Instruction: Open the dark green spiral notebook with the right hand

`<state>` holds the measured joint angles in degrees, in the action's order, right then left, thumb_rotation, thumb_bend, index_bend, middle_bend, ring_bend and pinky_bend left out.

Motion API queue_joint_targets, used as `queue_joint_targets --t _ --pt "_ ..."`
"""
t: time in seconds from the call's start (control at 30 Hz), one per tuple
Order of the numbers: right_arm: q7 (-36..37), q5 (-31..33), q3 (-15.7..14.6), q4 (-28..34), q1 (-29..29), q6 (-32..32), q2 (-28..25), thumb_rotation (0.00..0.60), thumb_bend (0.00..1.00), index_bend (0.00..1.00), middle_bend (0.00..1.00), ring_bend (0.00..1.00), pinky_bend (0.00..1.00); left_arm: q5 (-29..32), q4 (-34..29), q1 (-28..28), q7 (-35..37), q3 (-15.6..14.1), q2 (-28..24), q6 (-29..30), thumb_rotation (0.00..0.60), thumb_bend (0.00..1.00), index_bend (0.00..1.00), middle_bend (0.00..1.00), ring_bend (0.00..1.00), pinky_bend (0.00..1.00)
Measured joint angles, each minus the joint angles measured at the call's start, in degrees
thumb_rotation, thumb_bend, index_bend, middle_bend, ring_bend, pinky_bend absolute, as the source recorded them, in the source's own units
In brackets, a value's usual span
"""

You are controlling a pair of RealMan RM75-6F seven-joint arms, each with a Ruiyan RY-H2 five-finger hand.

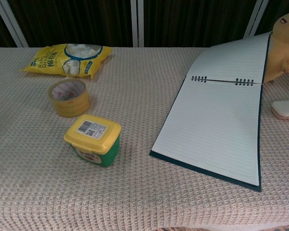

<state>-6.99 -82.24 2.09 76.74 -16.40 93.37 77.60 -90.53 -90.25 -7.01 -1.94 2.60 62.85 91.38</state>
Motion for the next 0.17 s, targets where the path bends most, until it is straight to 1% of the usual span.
queue_joint_targets --t 0.1,0.17 --pt "-2.71 0.86 -1.94 4.85 5.34 1.68 -2.89 0.600 0.33 0.00 0.00 0.00 0.00 -0.67 0.11 1.01 -0.23 -0.86 0.05 0.78 0.600 0.12 0.03 0.06 0.04 0.17" --pt "-3.13 1.16 -2.43 5.51 6.76 2.08 -3.76 0.600 0.33 0.00 0.00 0.00 0.00 -0.92 0.43 1.59 -0.17 -1.11 0.13 1.43 0.600 0.12 0.03 0.06 0.04 0.17"
